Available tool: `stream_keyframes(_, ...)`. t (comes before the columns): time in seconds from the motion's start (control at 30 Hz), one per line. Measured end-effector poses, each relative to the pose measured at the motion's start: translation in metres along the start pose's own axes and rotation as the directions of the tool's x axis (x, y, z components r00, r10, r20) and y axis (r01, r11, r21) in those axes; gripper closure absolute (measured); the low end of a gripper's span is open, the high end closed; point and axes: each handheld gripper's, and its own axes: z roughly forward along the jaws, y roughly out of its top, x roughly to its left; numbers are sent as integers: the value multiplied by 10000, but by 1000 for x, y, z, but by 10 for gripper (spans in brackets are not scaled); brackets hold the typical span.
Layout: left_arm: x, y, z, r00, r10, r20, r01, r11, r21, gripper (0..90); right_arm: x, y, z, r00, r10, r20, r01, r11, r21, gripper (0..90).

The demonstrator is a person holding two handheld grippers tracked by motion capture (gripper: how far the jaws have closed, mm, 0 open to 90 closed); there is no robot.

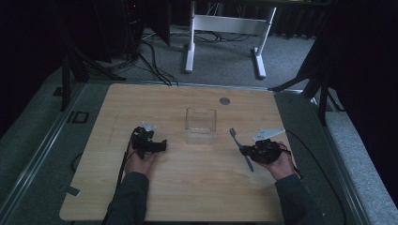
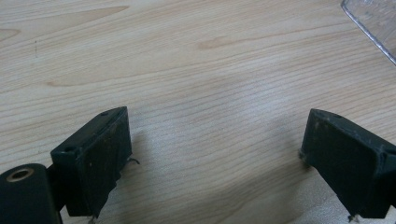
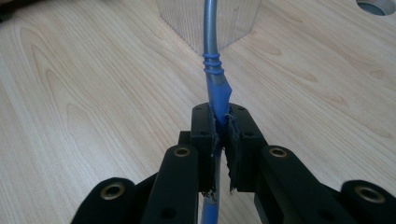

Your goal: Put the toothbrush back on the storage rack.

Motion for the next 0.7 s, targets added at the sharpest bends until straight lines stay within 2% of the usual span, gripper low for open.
stream_keyframes(0.7, 0, 0, 0, 10000, -2, 2, 2, 10000, -3, 85, 1, 11, 0, 9999, 108, 17, -107, 9986, -515, 822)
